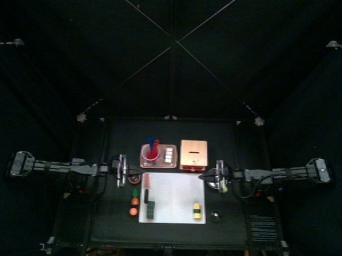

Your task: Open drawer

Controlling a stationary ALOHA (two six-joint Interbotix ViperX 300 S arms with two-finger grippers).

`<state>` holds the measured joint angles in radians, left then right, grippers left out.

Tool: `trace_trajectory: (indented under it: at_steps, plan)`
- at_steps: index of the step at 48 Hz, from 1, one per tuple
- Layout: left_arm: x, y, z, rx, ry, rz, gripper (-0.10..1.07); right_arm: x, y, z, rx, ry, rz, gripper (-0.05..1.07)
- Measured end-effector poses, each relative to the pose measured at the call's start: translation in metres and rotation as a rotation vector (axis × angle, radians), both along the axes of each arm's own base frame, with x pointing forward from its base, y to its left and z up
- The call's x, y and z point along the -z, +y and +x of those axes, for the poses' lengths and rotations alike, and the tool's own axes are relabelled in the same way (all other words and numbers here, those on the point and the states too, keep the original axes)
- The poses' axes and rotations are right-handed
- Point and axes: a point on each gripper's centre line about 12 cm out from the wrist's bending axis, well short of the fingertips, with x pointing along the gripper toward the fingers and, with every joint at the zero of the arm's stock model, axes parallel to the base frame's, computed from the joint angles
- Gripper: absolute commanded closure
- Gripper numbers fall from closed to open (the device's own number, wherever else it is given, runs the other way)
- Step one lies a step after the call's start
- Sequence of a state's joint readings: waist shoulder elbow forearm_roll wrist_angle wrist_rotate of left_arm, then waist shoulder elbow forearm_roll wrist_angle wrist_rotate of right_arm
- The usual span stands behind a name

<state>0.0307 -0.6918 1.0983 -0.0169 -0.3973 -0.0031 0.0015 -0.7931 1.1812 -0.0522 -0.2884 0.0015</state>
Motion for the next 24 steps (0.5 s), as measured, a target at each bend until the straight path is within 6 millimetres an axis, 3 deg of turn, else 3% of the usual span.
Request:
trace_trajectory:
  at_steps: [11, 24]
  plan:
    - [-0.007, 0.012, 0.028, -0.059, -0.011, -0.075, 0.98, 0.013, 0.002, 0.001, -0.008, 0.055, 0.002, 1.0]
    - [0.001, 0.031, 0.09, -0.122, 0.048, -0.111, 0.98, 0.019, 0.009, 0.0, -0.036, 0.088, 0.003, 1.0]
